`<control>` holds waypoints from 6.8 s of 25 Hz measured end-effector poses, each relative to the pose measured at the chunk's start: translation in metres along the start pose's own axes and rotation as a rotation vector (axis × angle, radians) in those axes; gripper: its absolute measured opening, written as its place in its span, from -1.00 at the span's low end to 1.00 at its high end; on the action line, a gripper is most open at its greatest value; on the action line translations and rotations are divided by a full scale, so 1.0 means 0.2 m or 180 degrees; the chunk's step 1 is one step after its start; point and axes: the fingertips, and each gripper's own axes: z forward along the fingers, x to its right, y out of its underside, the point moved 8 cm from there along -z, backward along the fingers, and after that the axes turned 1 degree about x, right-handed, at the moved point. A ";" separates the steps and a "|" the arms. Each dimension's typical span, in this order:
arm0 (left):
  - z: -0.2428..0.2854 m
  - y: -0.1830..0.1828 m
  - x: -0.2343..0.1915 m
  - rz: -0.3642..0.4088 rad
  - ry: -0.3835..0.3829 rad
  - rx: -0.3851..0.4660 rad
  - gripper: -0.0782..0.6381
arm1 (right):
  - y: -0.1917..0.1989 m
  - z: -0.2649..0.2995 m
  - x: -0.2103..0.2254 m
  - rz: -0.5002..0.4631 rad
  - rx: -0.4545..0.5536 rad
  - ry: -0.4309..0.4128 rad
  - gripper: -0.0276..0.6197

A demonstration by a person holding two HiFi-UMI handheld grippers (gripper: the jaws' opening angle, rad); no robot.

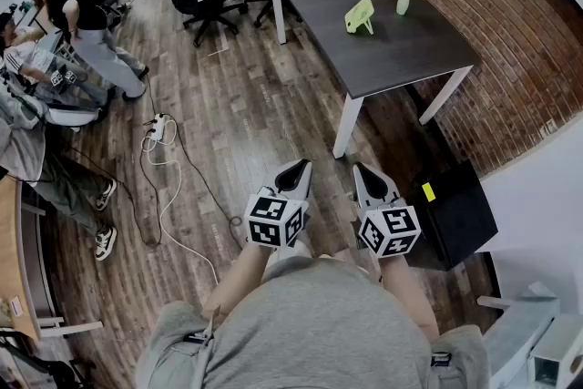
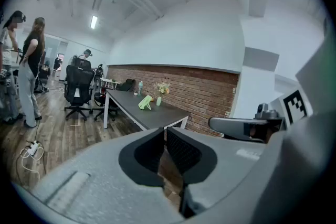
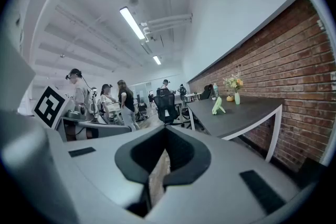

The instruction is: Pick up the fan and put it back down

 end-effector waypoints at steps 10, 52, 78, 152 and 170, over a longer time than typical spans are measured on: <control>-0.02 0.01 0.07 -0.0035 -0.0040 0.0057 -0.70 | 0.00 -0.06 0.01 -0.0026 0.0023 -0.0090 -0.91; 0.22 0.09 0.13 -0.0008 -0.0096 -0.0053 -0.20 | 0.09 0.00 0.38 0.0183 -0.0202 -0.0019 -0.18; 0.99 -0.39 -0.60 -0.0061 0.0184 -0.0119 -0.19 | -0.22 1.03 0.66 0.0256 -0.0206 0.0218 -0.17; 2.65 -0.93 -1.70 -0.0045 0.0497 -0.0451 -0.19 | -0.55 2.68 1.90 0.0287 -0.0405 0.1065 -0.13; 2.96 -0.92 -1.73 -0.0079 0.0597 -0.0648 -0.19 | -0.44 2.88 2.22 0.0445 -0.0676 0.1160 -0.10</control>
